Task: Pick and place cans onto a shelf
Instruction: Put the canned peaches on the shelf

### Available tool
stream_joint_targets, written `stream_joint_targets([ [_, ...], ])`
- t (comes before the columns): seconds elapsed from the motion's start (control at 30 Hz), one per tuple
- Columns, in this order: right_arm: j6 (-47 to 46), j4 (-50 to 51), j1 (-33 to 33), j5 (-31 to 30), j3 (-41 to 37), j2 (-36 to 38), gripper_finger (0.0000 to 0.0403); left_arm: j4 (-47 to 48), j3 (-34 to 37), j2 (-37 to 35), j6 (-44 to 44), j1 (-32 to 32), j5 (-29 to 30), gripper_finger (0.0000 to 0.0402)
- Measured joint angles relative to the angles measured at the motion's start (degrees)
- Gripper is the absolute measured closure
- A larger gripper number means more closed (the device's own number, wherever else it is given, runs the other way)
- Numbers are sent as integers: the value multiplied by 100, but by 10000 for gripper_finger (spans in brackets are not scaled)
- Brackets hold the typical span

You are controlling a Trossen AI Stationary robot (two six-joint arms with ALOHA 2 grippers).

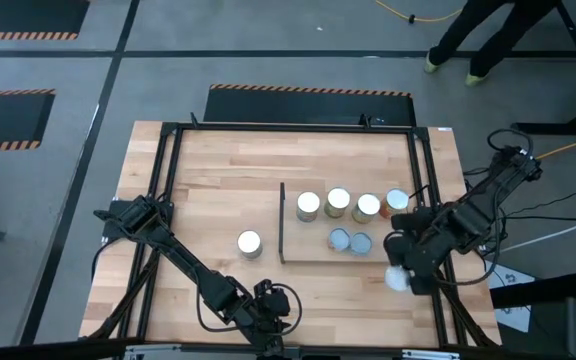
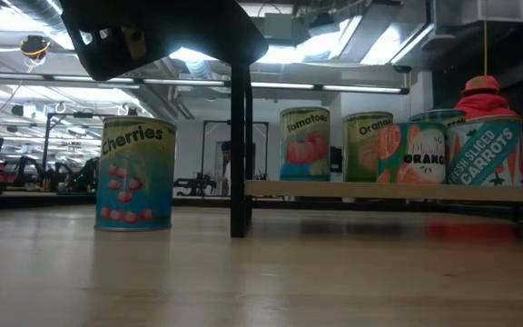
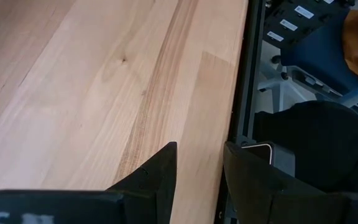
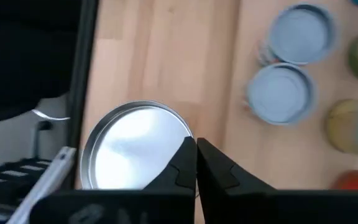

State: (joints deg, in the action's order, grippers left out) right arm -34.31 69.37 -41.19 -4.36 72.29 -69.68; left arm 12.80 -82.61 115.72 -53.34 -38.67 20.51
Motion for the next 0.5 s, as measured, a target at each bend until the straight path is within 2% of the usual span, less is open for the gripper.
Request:
stream_joint_targets([
  [0.23,341,155,12,-470,-467,387,398,0,0,0,0,0,0,277],
  [0.5,239,106,323,-743,-1409,1368,398,0,0,0,0,2,0,277],
])
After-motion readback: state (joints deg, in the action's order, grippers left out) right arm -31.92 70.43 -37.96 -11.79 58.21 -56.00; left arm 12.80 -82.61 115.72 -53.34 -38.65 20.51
